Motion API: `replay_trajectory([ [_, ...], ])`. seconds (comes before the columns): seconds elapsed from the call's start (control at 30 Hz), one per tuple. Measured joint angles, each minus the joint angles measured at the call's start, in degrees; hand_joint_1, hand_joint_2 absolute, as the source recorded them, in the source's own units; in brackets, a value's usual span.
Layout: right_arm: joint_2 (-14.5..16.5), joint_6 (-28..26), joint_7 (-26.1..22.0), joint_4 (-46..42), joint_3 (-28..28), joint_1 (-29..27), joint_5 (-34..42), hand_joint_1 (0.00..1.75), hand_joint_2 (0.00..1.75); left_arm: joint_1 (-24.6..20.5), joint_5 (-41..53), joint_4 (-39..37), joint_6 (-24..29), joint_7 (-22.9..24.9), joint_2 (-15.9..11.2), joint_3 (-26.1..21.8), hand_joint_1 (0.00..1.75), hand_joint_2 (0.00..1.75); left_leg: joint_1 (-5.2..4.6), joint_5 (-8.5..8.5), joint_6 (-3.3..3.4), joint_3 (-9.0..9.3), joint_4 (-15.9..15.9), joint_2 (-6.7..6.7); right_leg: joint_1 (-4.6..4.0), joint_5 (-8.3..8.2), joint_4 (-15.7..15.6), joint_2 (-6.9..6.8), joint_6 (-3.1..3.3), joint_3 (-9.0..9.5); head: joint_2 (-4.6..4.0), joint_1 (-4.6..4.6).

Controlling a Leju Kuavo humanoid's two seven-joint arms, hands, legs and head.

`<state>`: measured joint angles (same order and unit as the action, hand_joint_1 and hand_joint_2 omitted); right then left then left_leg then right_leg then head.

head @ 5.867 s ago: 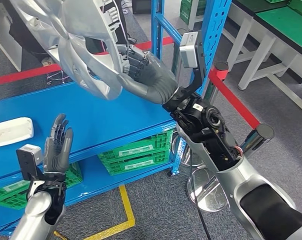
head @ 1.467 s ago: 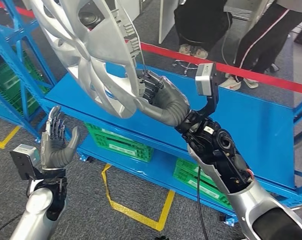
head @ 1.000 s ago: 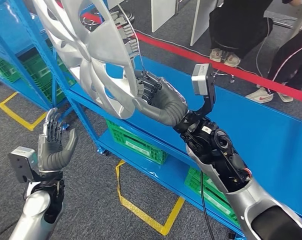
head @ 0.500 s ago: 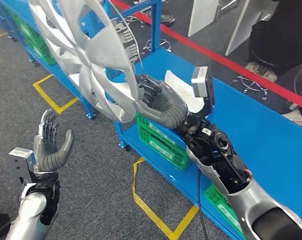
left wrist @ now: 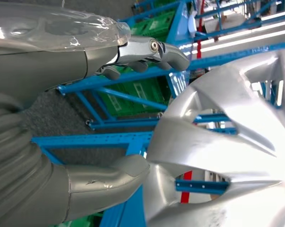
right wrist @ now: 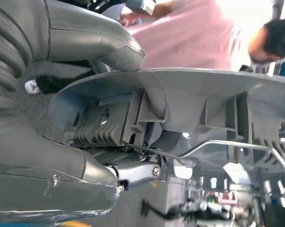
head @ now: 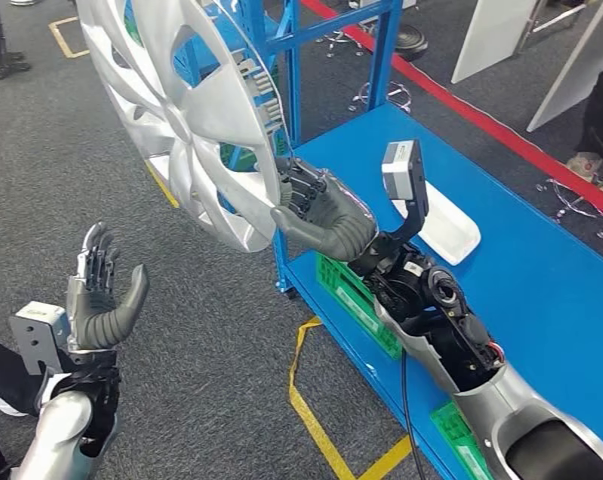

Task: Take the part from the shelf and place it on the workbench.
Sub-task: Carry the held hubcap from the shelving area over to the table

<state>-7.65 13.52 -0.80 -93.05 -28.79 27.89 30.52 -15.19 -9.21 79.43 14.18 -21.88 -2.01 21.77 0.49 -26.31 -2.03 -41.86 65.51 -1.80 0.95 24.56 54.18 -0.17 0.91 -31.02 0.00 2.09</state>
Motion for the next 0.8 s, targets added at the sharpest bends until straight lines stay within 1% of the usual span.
replay_trajectory([
  [0.03,0.0,0.0,0.0,0.0,0.0,0.0,0.0,1.75,1.75,0.1,0.0,0.0,0.0,0.0,0.0,0.0,0.00,1.75,0.15,-1.15,-0.22,-1.91,3.6,0.73,-0.06,0.06,0.0,-0.86,0.07,0.00,0.00,-0.17],
  [0.07,0.0,0.0,0.0,0.0,0.0,-0.1,0.0,1.75,1.75,0.2,0.0,0.0,0.0,0.0,0.0,0.0,0.00,1.75,0.31,-1.40,-0.41,-3.05,5.6,1.11,-0.06,0.14,0.0,-1.69,0.06,0.01,0.00,-0.34],
  [0.1,0.0,0.1,0.0,0.0,0.0,-0.2,0.0,1.75,1.75,0.3,0.0,0.0,0.0,0.0,0.0,0.0,0.00,1.75,0.46,-0.62,-0.57,-3.03,5.3,1.39,-0.03,0.23,0.0,-2.50,0.02,0.02,0.00,-0.52],
  [0.13,0.0,0.1,0.0,0.0,-0.1,-0.3,0.0,1.75,1.75,0.4,0.0,0.0,0.0,0.0,0.0,0.0,0.00,1.75,0.60,1.02,-0.70,-1.72,2.6,1.86,0.03,0.34,0.0,-3.27,-0.11,0.07,0.00,-0.65],
  [0.17,0.0,0.2,0.0,0.0,-0.1,-0.4,0.0,1.75,1.75,0.4,0.0,0.1,0.0,0.0,0.0,0.0,0.00,1.75,0.69,3.01,-0.77,0.55,-1.8,2.83,0.08,0.51,0.1,-3.98,-0.33,0.17,0.00,-0.77],
  [0.2,0.0,0.2,0.0,0.0,0.0,-0.4,0.0,1.75,1.75,0.3,0.0,0.2,0.1,0.0,0.0,0.0,0.00,1.75,0.52,4.50,-0.70,2.85,-6.0,4.05,-0.03,0.73,0.2,-4.59,-0.64,0.26,0.00,-0.94],
  [0.23,0.0,0.3,0.0,0.0,0.0,-0.4,0.0,1.75,1.75,0.3,0.0,0.3,0.2,0.0,0.0,0.0,0.00,1.75,0.36,5.46,-0.40,4.56,-9.2,4.84,-0.15,0.96,0.2,-5.15,-0.98,0.39,0.00,-0.93],
  [0.27,0.0,0.4,-0.1,0.0,0.0,-0.4,0.0,1.75,1.75,0.3,-0.1,0.4,0.2,0.0,-0.1,0.0,0.00,1.75,0.15,5.74,0.01,5.49,-10.9,5.24,-0.32,1.18,0.3,-5.65,-1.34,0.55,0.00,-0.84],
  [0.3,0.0,0.4,-0.1,0.0,0.0,-0.4,0.0,1.75,1.75,0.3,-0.1,0.5,0.2,0.0,-0.1,0.0,0.00,1.75,-0.10,5.57,0.48,5.64,-11.3,4.88,-0.44,1.37,0.2,-6.17,-1.69,0.74,0.00,-0.73],
  [0.33,0.0,0.5,-0.1,0.0,0.0,-0.4,0.0,1.75,1.75,0.3,-0.1,0.5,0.2,0.0,-0.1,0.0,0.00,1.75,-0.13,5.53,0.98,5.65,-11.3,4.05,-0.39,1.55,0.2,-6.74,-2.02,1.05,0.00,-0.52],
  [0.37,0.0,0.6,-0.1,0.0,0.0,-0.4,0.0,1.75,1.75,0.3,-0.1,0.6,0.2,0.0,-0.2,0.0,0.00,1.75,-0.08,5.48,1.36,5.83,-11.3,3.40,-0.25,1.94,0.3,-6.65,-2.37,1.20,0.00,-0.40],
  [0.4,0.0,0.6,-0.1,0.0,0.0,-0.4,0.0,1.75,1.75,0.3,-0.1,0.8,0.2,0.0,-0.2,0.0,0.00,1.75,0.02,5.46,1.76,6.08,-11.4,2.74,-0.04,2.75,1.2,-5.66,-2.63,1.02,0.00,-0.32],
  [0.43,0.0,0.6,-0.1,0.1,0.0,-0.4,0.0,1.75,1.75,0.2,-0.1,0.9,0.2,0.0,-0.2,0.0,0.00,1.75,0.17,5.46,2.17,6.34,-11.6,2.12,0.12,4.05,3.3,-4.14,-2.79,0.23,0.00,-0.10],
  [0.47,0.0,0.6,-0.1,0.1,0.0,-0.5,0.1,1.75,1.75,0.2,-0.1,1.0,0.3,0.0,-0.2,0.0,0.00,1.75,0.28,5.44,2.47,6.53,-11.6,1.51,0.21,5.77,6.7,-2.30,-2.86,-1.32,0.00,0.25],
  [0.5,0.0,0.7,-0.2,0.1,0.0,-0.6,0.1,1.75,1.75,0.2,-0.1,1.0,0.4,0.0,-0.2,0.0,0.00,1.75,0.23,5.38,2.70,6.58,-11.6,0.85,0.18,7.59,11.0,-0.90,-2.85,-3.39,0.00,0.60],
  [0.53,0.0,0.7,-0.2,0.2,0.0,-0.7,0.2,1.75,1.75,0.2,-0.1,1.0,0.5,0.0,-0.1,0.0,0.00,1.75,0.13,5.34,2.85,6.60,-11.6,0.10,0.12,8.91,15.1,-0.29,-2.83,-5.57,0.00,0.96],
  [0.57,0.0,0.8,-0.3,0.2,0.0,-0.9,0.2,1.75,1.75,0.3,-0.1,1.0,0.8,0.0,-0.1,0.0,0.00,1.75,0.03,5.31,2.90,6.63,-11.5,-0.74,0.05,9.29,17.7,-0.04,-2.77,-7.18,0.00,1.20],
  [0.6,0.0,0.7,-0.3,0.3,0.0,-1.0,0.2,1.75,1.75,0.3,-0.1,1.0,1.1,0.0,-0.1,0.0,0.00,1.75,-0.06,5.27,2.93,6.67,-11.5,-1.64,0.03,8.50,18.1,0.10,-2.64,-7.80,0.00,1.36],
  [0.63,0.0,0.7,-0.3,0.4,0.0,-1.1,0.2,1.75,1.75,0.4,-0.1,1.0,1.3,0.0,-0.1,0.0,0.00,1.75,-0.11,5.21,2.92,6.73,-11.4,-2.55,0.03,6.60,16.1,0.31,-2.42,-7.29,0.00,1.47],
  [0.67,0.0,0.7,-0.3,0.5,0.0,-1.2,0.2,1.75,1.75,0.4,-0.1,1.1,1.4,0.0,-0.1,0.0,0.00,1.75,-0.10,5.14,2.86,6.76,-11.2,-3.44,0.04,4.02,12.2,0.97,-2.16,-5.89,0.00,1.59],
  [0.7,0.0,0.7,-0.3,0.5,0.0,-1.2,0.2,1.75,1.75,0.4,-0.1,1.1,1.6,0.0,-0.1,0.0,0.00,1.75,-0.10,5.07,2.74,6.72,-11.1,-4.23,0.11,1.98,8.2,2.41,-1.90,-4.30,0.00,1.68],
  [0.73,-0.1,0.7,-0.3,0.6,0.0,-1.2,0.2,1.75,1.75,0.4,-0.1,1.2,1.7,0.0,-0.1,0.0,0.00,1.75,-0.05,5.05,2.56,6.55,-10.9,-5.00,0.18,0.62,4.8,3.75,-1.75,-2.81,0.00,1.68],
  [0.77,-0.1,0.7,-0.4,0.6,0.0,-1.2,0.2,1.75,1.75,0.4,-0.1,1.2,1.9,0.1,-0.2,0.0,0.00,1.75,0.09,5.12,2.28,6.26,-10.7,-5.72,0.19,0.10,2.7,4.75,-1.66,-1.80,0.00,1.71],
  [0.8,-0.1,0.8,-0.4,0.6,0.0,-1.1,0.2,1.75,1.75,0.5,-0.1,1.2,2.0,0.1,-0.2,0.0,0.00,1.75,0.25,5.29,1.94,5.95,-10.7,-6.44,0.16,0.31,1.9,5.17,-1.63,-1.32,0.00,1.73],
])
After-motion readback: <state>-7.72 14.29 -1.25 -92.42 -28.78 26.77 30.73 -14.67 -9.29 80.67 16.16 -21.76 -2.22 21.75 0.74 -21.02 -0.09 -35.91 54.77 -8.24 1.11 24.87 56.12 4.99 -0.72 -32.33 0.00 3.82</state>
